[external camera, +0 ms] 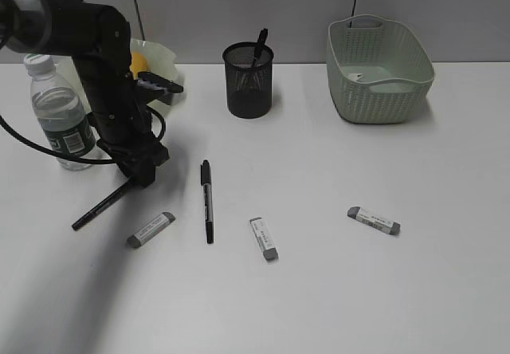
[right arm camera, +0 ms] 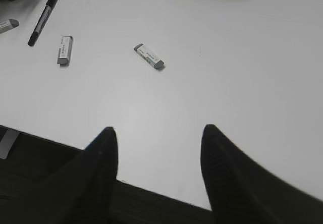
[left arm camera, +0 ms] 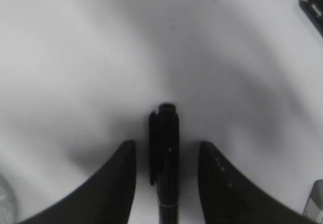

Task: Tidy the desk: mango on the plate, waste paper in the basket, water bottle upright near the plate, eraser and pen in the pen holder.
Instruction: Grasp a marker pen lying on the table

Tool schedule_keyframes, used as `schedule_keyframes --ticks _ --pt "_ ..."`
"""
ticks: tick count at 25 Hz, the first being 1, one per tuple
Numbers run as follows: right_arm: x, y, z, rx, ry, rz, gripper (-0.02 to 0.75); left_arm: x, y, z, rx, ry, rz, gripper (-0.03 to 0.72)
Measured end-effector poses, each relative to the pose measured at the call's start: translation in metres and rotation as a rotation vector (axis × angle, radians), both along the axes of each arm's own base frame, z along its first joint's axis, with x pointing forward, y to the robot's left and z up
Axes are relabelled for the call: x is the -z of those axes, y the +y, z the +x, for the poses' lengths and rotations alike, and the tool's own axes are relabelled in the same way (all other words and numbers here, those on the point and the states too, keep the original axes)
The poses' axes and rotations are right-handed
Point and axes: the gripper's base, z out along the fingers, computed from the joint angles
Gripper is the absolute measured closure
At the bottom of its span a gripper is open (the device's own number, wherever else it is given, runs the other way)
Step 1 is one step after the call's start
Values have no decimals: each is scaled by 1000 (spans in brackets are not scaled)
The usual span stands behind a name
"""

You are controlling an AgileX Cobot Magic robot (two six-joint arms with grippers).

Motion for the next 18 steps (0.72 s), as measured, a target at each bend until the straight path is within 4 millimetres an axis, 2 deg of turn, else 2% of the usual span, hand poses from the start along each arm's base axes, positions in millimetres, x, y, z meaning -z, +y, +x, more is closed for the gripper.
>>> schedule_keyframes --ticks 3,7,13,16,18 --pt "0 0 0 0 -3 1 312 0 0 0 2 -1 4 412" --pt "0 0 0 0 -4 1 312 0 1 0 5 -1 9 559" --pt "-1 0 0 0 -7 3 312 -2 0 -1 0 19 5 562" --pt "-1 0 0 0 -8 3 312 -12 -3 3 -10 24 -18 562" --pt "-1 0 1 1 -10 3 312 -25 -6 6 -14 18 -36 562"
